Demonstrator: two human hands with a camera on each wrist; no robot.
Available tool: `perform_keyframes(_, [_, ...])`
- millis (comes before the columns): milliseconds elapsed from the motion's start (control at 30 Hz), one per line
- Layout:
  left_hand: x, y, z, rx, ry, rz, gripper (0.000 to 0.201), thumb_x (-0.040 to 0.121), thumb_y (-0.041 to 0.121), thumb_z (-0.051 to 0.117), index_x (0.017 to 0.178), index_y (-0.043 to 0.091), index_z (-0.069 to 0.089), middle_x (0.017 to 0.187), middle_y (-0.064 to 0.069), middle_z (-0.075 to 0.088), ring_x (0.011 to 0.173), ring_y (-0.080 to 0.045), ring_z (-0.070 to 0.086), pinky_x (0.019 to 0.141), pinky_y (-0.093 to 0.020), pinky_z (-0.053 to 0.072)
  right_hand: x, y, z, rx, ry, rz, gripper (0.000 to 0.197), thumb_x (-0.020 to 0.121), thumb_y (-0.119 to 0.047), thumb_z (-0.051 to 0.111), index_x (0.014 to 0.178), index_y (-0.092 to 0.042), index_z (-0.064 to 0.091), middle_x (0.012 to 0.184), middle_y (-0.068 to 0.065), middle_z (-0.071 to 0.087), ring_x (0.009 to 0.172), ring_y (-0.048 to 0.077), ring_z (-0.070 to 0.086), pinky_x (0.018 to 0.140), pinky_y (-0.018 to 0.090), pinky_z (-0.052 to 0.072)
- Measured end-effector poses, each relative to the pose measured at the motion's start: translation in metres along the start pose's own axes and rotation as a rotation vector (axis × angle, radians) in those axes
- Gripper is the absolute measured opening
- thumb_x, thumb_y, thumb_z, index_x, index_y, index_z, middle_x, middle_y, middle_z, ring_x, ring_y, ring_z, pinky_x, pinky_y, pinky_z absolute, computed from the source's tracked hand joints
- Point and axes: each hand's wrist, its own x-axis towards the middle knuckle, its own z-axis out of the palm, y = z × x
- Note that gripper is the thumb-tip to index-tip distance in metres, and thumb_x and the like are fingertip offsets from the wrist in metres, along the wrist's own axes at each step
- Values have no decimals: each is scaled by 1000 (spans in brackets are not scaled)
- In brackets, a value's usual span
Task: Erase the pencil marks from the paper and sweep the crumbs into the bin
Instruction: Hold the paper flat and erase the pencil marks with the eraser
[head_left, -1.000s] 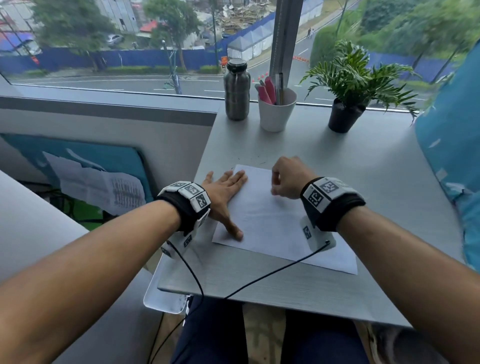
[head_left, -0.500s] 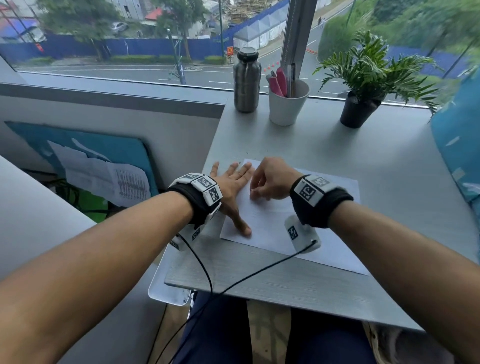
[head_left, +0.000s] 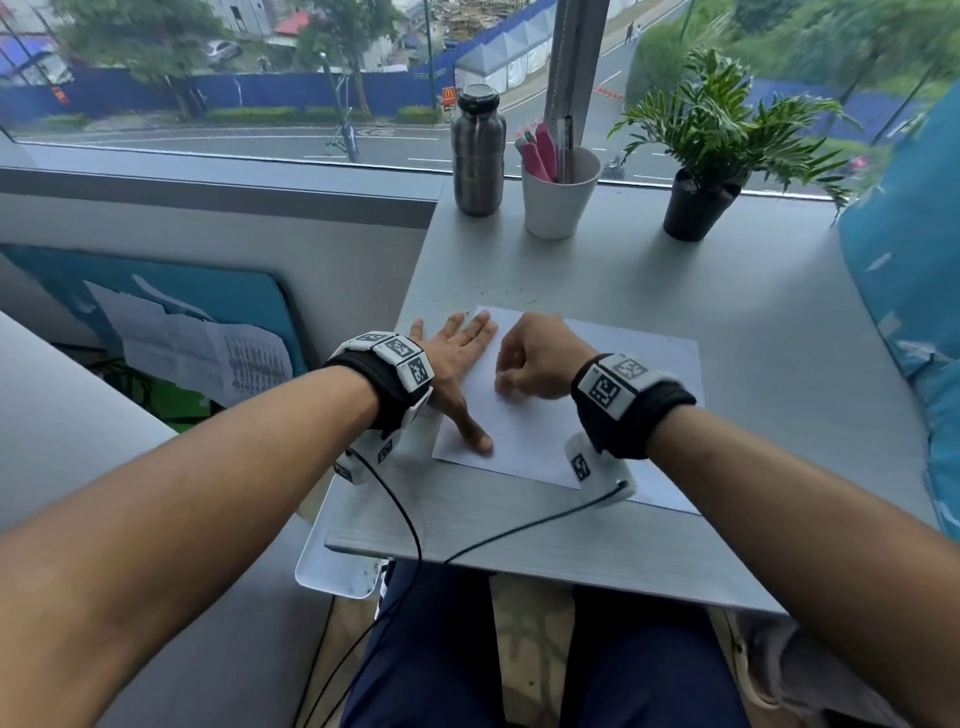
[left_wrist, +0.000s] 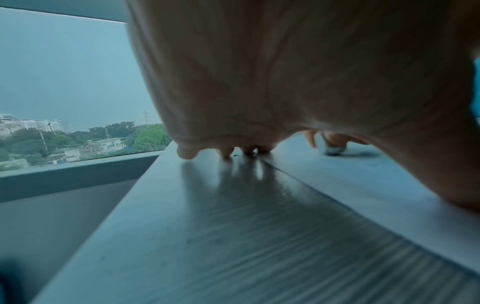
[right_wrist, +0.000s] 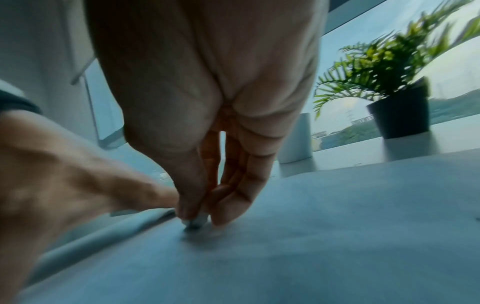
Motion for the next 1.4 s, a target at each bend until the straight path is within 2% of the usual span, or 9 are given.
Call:
perform_keyframes(100, [-3, 2, 0, -26, -7, 1, 161, 38, 82, 76, 147, 28, -30, 151, 13, -39, 140, -14, -35, 114, -60, -13, 2, 6, 2, 41, 86, 42, 9, 77, -16, 72, 83, -15, 78, 74, 0, 69, 71, 12, 63, 65, 20, 50])
perform_keyframes(267, [0, 0, 1, 6, -14, -3, 164, 34, 86, 73, 146, 28, -33, 150, 13, -41, 139, -15, -36, 114, -62, -10, -26, -12, 12, 18, -166, -86, 6, 76, -19, 75, 82, -20, 78, 61, -15, 61, 60, -3, 57, 58, 13, 42])
perform_keyframes(367, [1, -1, 0, 10, -13, -11, 163, 34, 84, 75, 146, 30, -31, 151, 13, -39, 141, -16, -34, 114, -62, -10, -5, -2, -1, 12, -37, -23, 8, 75, -16, 73, 81, -15, 79, 58, -11, 62, 56, 0, 56, 62, 17, 45])
perform_keyframes(600, [5, 0, 1, 25, -20, 9, 157, 24, 87, 72, 139, 54, -29, 149, 11, -43, 140, -20, -36, 110, -67, -9, -26, -17, 16, 13, -132, -88, 2, 76, -13, 76, 77, -12, 77, 62, -8, 63, 55, -1, 53, 47, 3, 35])
perform_keyframes(800, [4, 4, -3, 62, -42, -19, 154, 32, 82, 77, 139, 52, -30, 151, 9, -41, 141, -21, -34, 112, -67, -7, 0, 1, -1, 3, 75, 43, 8, 75, -14, 70, 76, -11, 78, 71, 6, 73, 70, 18, 66, 63, 21, 50])
perform_keyframes(900, [5, 3, -2, 71, -38, -21, 156, 30, 84, 75, 140, 50, -30, 150, 9, -42, 141, -22, -34, 111, -67, -6, -24, -13, 14, -4, -52, -25, 7, 77, -12, 71, 76, -10, 77, 66, -1, 67, 62, 8, 59, 56, 1, 40])
perform_keyframes(1100, [3, 7, -4, 65, -51, -29, 155, 33, 82, 77, 140, 50, -31, 150, 8, -42, 142, -22, -33, 112, -66, -7, -6, 1, -2, 32, 51, 37, 9, 72, -15, 72, 76, -14, 79, 68, 1, 72, 65, 15, 65, 59, 21, 50])
perform_keyframes(1300, [7, 3, 0, 65, -34, -28, 158, 25, 87, 73, 139, 51, -31, 149, 10, -43, 140, -22, -35, 111, -68, -8, -30, -15, 16, -2, -75, -66, 6, 74, -15, 77, 79, -12, 78, 67, -7, 66, 60, 1, 55, 55, 8, 38])
perform_keyframes(1400, [7, 4, -3, 72, -28, -32, 157, 30, 84, 75, 141, 49, -30, 151, 8, -41, 142, -23, -32, 111, -67, -6, -11, 3, -1, 7, 40, 22, 9, 73, -17, 75, 80, -14, 80, 76, 1, 75, 66, 9, 63, 62, 15, 48])
